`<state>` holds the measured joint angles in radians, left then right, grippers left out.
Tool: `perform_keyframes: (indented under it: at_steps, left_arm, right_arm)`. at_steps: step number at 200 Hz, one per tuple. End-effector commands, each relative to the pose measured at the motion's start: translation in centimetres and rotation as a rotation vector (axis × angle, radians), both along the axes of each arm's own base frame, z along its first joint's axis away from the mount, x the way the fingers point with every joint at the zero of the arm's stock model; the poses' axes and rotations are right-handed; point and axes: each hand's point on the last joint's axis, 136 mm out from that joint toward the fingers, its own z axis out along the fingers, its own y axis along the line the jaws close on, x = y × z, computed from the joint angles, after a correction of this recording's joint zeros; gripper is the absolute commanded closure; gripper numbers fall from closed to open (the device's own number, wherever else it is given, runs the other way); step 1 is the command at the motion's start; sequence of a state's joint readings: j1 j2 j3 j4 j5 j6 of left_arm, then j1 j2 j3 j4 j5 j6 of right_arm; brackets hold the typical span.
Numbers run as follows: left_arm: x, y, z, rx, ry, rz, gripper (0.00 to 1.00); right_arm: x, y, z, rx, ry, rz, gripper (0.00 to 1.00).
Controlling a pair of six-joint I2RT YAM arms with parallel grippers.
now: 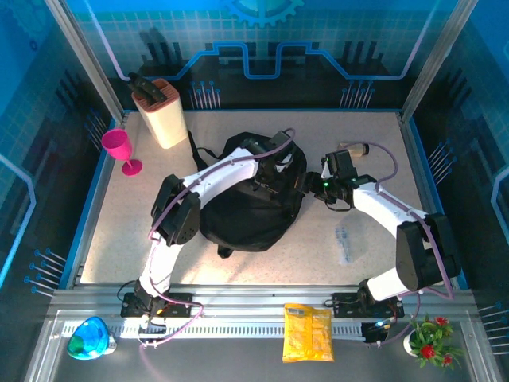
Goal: Pack the student bag
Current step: Unzip the student bag at the center of the table.
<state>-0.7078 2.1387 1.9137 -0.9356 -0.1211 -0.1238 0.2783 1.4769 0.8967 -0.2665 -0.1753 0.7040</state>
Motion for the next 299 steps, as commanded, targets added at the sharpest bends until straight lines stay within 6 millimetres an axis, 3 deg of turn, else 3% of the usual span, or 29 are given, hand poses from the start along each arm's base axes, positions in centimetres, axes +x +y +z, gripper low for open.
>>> perform_keyframes:
  at_steps: [1,122,138,207,253,299]
  left_arm:
    - [0.4,0.1,1.6,-0.008,-0.021,0.001,0.76]
    - [0.6,0.9,2.2,-0.075,0.03,0.047,0.95]
    - [0.7,1.0,2.1,-0.081,0.035,0.049,1.0]
    - [1.4,1.9,2.8,-0.076,-0.039,0.084,1.0]
    - [2.0,5.8,3.6,-0.03,-0.126,0.193,1.0]
    - [2.7,13.7,2.6,0.024,-0.135,0.393,1.0]
  right_arm:
    - [0.1,-0.2,-0.4,0.018,0.01,-0.01,0.31]
    - [0.0,-0.1,-0.6,0.017,0.016,-0.007,0.32]
    - [-0.2,-0.1,-1.2,0.008,0.035,-0.002,0.32]
    - [-0.3,0.9,-4.2,-0.099,0.154,0.062,0.37]
    - [0.0,-1.2,-6.0,-0.254,0.212,0.0,0.46]
    - [1.8,-2.9,-6.4,-0.362,0.211,-0.039,0.49]
